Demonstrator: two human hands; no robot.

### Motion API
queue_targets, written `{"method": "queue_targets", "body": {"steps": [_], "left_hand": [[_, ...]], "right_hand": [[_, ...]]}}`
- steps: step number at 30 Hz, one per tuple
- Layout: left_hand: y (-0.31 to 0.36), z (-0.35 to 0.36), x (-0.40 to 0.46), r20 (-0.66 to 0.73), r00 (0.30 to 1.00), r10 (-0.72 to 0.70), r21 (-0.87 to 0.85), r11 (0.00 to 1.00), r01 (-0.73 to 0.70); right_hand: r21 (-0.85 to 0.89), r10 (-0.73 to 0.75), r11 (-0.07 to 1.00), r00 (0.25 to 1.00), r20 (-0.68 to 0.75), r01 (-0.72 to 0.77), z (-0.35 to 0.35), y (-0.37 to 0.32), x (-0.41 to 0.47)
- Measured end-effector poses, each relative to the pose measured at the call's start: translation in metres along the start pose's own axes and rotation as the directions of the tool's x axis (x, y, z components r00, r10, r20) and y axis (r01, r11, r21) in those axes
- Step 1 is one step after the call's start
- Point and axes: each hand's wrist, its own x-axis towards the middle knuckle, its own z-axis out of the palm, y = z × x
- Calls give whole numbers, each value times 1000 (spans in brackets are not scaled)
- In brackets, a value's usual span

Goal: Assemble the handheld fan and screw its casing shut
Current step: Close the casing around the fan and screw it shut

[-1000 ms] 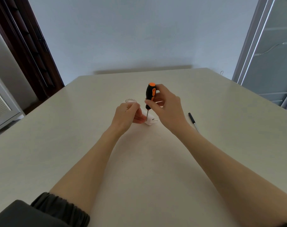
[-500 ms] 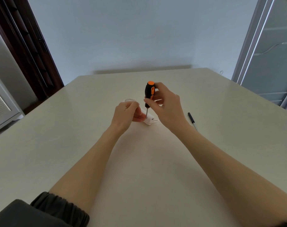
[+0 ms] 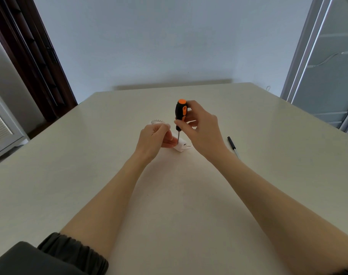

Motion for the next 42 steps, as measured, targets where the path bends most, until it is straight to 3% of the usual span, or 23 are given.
{"method": "queue_targets", "body": {"steps": [7,10,11,14,18,21,32,42], "left_hand": [[-1,-1,1,-18,1000,20,1,1000,-20],[-3,-3,3,-16,994,112,195,975,-107],[-5,-4,3,12,987,157,348,925,-152],[-13,-6,5,183,946,267,699,641,-317],[-16,-4,4,313,932,180,873,333,-357],[-18,-2,4,338,923,184,900,223,-375],[-6,-4,8,377,905,196,903,141,-406],[7,1,3,307,945,115,854,404,-327]], "right_hand": [[-8,13,1000,1000,22,-12,1,2,-1],[-18,22,1000,999,36,-21,1,3,0],[-14,26,1000,999,37,-25,1,3,0],[-29,12,1000,999,52,-11,-1,2,-1],[-59,-7,998,998,61,10,-1,4,-1],[-65,7,998,998,58,-4,-2,5,0],[-93,39,995,996,83,-31,-6,3,3],[-42,176,984,984,-3,-176,-8,7,9]]}}
